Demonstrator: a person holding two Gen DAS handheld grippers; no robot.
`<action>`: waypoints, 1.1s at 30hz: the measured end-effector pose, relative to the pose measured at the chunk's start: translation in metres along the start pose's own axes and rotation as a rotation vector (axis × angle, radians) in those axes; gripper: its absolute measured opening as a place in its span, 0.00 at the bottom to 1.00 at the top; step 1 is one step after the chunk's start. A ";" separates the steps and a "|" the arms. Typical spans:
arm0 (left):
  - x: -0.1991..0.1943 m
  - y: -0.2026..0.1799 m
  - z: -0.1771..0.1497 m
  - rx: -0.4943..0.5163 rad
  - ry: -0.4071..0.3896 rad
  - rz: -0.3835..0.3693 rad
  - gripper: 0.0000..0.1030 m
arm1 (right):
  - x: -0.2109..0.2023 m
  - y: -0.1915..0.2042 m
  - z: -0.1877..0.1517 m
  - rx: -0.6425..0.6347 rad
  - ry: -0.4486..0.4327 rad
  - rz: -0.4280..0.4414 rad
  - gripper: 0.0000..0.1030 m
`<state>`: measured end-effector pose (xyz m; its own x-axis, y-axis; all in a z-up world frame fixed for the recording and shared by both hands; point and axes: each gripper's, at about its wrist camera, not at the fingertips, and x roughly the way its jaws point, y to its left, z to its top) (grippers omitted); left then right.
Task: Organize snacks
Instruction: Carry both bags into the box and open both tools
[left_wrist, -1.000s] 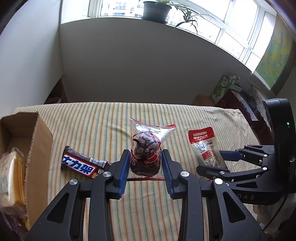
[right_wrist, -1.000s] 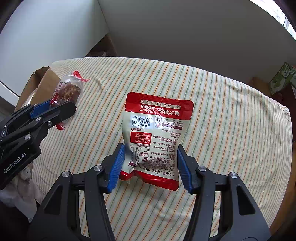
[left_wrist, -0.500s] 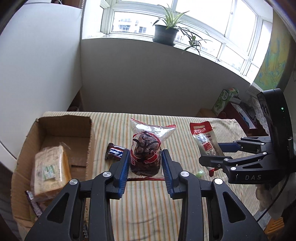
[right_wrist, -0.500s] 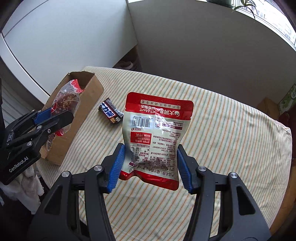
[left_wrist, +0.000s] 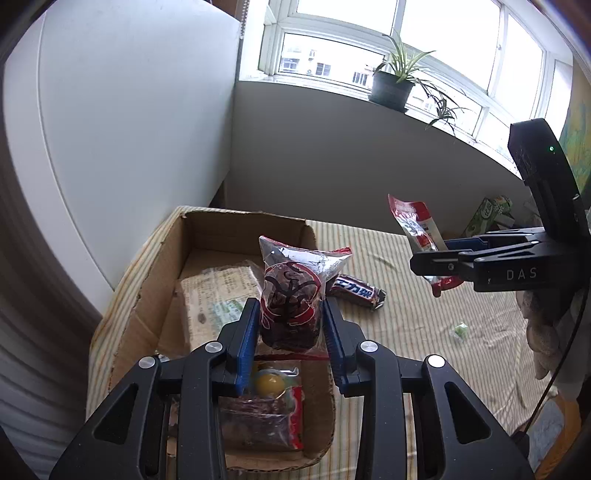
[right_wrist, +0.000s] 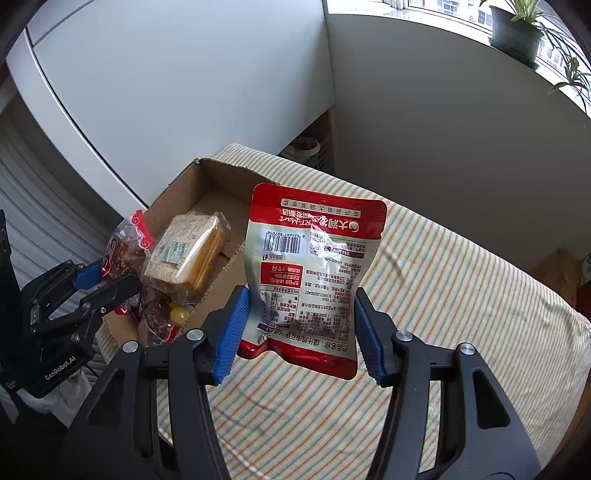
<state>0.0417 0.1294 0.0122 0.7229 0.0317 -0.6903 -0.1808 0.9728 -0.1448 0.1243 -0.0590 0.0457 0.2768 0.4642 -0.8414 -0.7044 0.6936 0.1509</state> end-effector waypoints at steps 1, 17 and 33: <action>-0.001 0.006 -0.002 -0.008 0.004 0.002 0.32 | 0.002 0.004 0.004 -0.007 -0.001 0.006 0.56; -0.002 0.052 -0.023 -0.059 0.033 0.048 0.32 | 0.061 0.062 0.048 -0.082 0.056 0.055 0.59; -0.004 0.056 -0.022 -0.080 0.020 0.055 0.57 | 0.071 0.077 0.053 -0.103 0.024 0.056 0.76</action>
<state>0.0143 0.1785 -0.0086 0.6971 0.0794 -0.7126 -0.2730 0.9484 -0.1614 0.1242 0.0570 0.0253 0.2203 0.4859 -0.8458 -0.7820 0.6062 0.1446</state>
